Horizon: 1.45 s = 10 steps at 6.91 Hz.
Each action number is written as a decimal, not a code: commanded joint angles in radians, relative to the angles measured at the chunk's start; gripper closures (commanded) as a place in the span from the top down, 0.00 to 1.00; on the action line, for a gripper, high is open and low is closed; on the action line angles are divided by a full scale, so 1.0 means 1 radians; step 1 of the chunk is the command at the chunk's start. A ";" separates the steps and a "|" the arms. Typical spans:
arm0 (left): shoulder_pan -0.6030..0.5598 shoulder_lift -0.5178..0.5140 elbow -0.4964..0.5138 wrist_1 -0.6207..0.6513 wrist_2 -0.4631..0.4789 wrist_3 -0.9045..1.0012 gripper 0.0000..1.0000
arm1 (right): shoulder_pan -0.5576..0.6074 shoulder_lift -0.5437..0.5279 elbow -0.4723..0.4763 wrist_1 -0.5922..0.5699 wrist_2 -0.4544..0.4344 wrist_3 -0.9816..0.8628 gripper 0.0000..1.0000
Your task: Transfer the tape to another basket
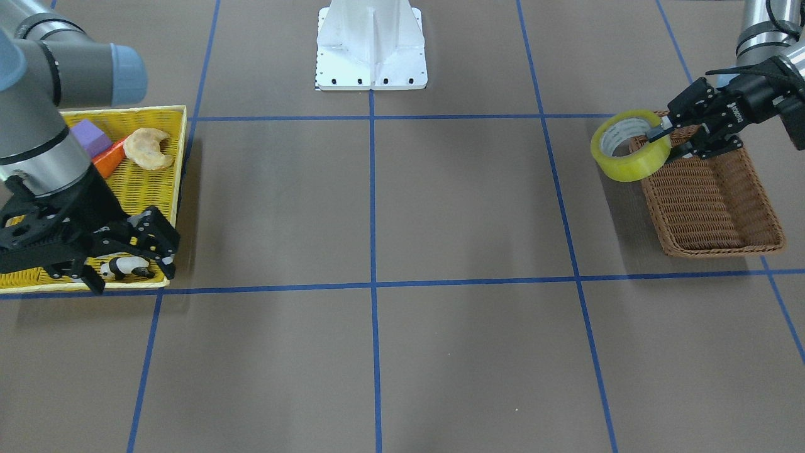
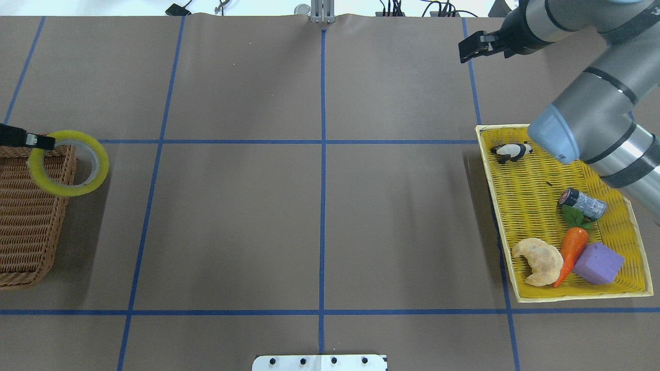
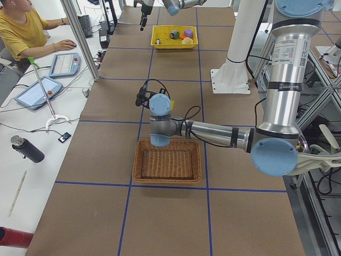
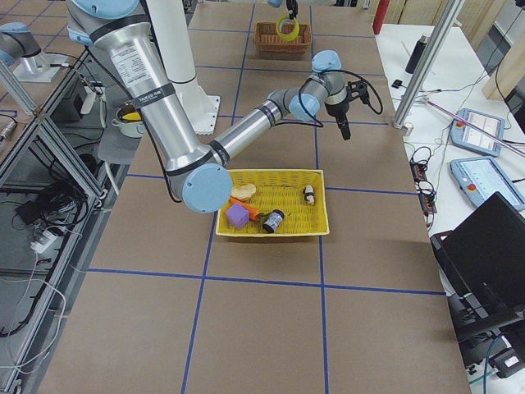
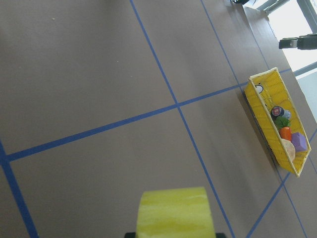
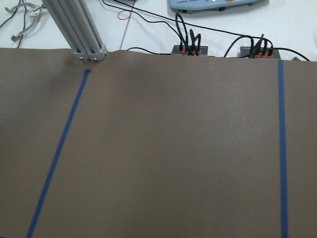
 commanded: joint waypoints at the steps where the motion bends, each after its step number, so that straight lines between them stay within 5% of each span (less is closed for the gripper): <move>1: -0.104 0.099 0.071 -0.007 -0.044 -0.002 0.00 | 0.114 -0.082 -0.001 -0.007 0.099 -0.179 1.00; 5: -0.144 0.082 0.331 -0.145 -0.069 0.000 0.04 | 0.362 -0.202 -0.080 -0.012 0.275 -0.569 1.00; 8: -0.141 0.036 0.461 -0.255 -0.066 0.002 0.49 | 0.498 -0.223 -0.204 -0.013 0.319 -0.814 1.00; 9: -0.141 0.028 0.469 -0.259 -0.066 0.003 0.68 | 0.521 -0.231 -0.217 -0.013 0.319 -0.847 1.00; 10: -0.141 0.030 0.476 -0.273 -0.066 0.005 0.98 | 0.521 -0.232 -0.217 -0.012 0.319 -0.848 1.00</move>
